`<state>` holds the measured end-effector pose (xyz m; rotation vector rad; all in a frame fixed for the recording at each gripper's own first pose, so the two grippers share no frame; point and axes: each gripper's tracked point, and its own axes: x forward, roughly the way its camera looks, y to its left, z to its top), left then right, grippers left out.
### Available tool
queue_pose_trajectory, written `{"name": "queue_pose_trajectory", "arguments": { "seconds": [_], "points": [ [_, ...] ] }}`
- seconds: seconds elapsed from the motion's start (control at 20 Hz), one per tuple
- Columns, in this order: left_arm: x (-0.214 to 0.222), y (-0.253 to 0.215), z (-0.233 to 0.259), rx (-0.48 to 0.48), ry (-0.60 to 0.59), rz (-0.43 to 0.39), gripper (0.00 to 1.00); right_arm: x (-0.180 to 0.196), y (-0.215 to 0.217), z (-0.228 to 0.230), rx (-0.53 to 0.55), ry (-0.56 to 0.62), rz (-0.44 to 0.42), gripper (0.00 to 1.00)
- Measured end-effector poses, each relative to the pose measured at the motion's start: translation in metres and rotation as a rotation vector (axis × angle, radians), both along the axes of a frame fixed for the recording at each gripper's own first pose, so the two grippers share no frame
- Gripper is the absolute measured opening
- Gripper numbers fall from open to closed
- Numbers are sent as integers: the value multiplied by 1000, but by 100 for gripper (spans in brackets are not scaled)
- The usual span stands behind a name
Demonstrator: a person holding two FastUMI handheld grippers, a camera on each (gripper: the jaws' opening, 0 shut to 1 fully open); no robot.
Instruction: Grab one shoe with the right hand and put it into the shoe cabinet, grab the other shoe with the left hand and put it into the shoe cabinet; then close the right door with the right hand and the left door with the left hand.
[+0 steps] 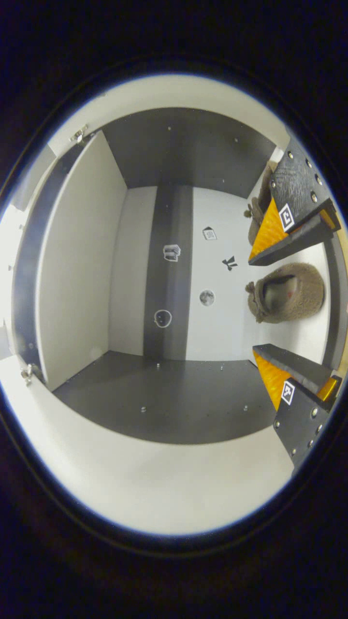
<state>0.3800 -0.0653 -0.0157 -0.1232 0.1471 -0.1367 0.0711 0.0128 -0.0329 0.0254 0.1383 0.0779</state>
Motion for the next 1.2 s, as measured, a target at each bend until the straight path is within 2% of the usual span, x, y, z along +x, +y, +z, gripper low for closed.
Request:
{"name": "queue_pose_trajectory", "arguments": {
  "seconds": [0.4, 0.7, 0.8, 0.85, 0.95, 1.2],
  "points": [
    [-108, -2, 42, 55, -61, -48, 100, -4, -52, 15, 18, -18, -24, 96],
    [-180, 2, 45, 68, -51, -55, 90, 3, -95, 32, 8, -47, -63, 98],
    [-201, 6, 44, 75, -44, -45, 89, 8, -108, 37, 13, -56, -73, 98],
    [-213, 10, 44, 79, -43, -36, 94, 12, -114, 37, 13, -56, -79, 98],
    [-231, 22, 45, 85, -37, -15, 94, 20, -127, 38, 11, -57, -99, 98],
    [-280, 60, 38, 85, -3, 46, 94, 47, -156, 50, 9, -62, -202, 98]
  ]
}}
